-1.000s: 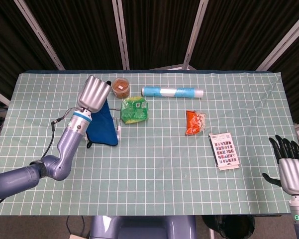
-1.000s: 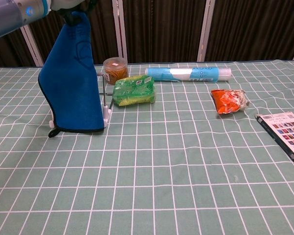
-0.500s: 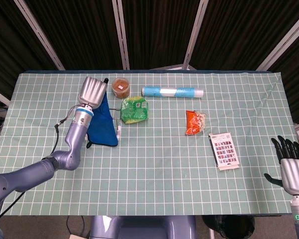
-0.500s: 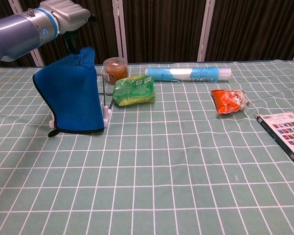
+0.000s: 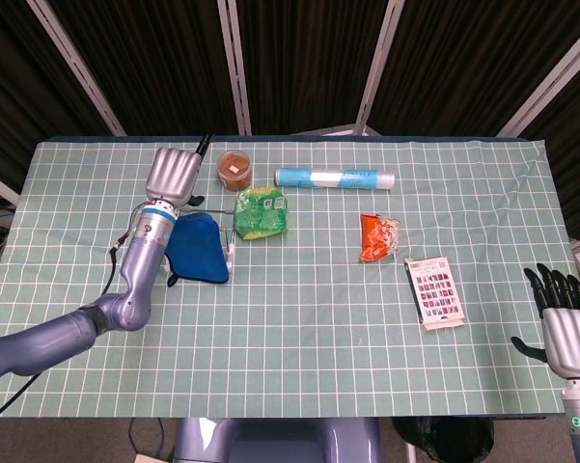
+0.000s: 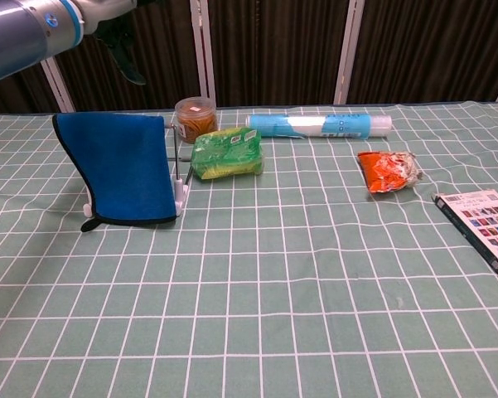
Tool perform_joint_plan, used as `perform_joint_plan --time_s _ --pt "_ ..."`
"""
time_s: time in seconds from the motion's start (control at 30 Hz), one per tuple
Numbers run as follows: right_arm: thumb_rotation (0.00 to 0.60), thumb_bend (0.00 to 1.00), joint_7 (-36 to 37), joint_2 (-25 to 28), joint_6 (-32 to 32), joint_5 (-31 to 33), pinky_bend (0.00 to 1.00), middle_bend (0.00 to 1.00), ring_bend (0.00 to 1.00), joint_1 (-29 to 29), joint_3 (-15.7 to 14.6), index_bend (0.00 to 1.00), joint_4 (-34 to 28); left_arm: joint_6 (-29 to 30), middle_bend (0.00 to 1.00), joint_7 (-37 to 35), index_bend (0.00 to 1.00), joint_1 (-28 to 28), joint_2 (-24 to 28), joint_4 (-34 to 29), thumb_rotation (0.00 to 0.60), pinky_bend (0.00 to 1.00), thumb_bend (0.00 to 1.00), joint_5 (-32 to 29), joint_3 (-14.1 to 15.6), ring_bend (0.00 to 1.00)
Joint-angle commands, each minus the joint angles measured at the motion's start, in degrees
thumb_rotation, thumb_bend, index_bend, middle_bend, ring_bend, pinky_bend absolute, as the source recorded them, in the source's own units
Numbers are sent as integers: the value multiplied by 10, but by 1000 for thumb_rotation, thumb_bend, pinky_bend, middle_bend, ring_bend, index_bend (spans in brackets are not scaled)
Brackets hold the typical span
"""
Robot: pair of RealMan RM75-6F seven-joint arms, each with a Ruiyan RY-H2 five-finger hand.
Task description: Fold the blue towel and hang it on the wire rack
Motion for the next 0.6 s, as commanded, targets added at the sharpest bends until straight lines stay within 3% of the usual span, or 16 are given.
perform_joint_plan --time_s 0.03,0.1,0.17,0.27,0.33,0.6 --pt "600 0 3 1 2 -4 0 0 0 -1 -1 0 -1 35 772 -52 0 45 51 -68 600 903 125 34 3 771" --pt "600 0 5 2 5 -7 0 0 0 -2 -2 0 -2 58 624 -81 0 77 82 -111 600 699 123 51 10 626" --pt "600 0 7 3 6 -11 0 0 0 -2 -3 0 -2 81 341 -109 0 112 112 -153 600 378 121 71 22 353" --pt "600 0 10 4 11 -19 0 0 0 -3 -4 0 -5 121 31 -142 0 176 166 -223 600 62 113 101 53 46" --pt "600 0 13 5 20 -30 0 0 0 -4 -5 0 -9 191 0 -176 0 261 221 -301 600 1 111 140 100 0" --pt "600 0 26 12 35 -49 0 0 0 -7 -6 0 -19 317 0 -234 0 397 268 -357 600 0 109 248 192 0"
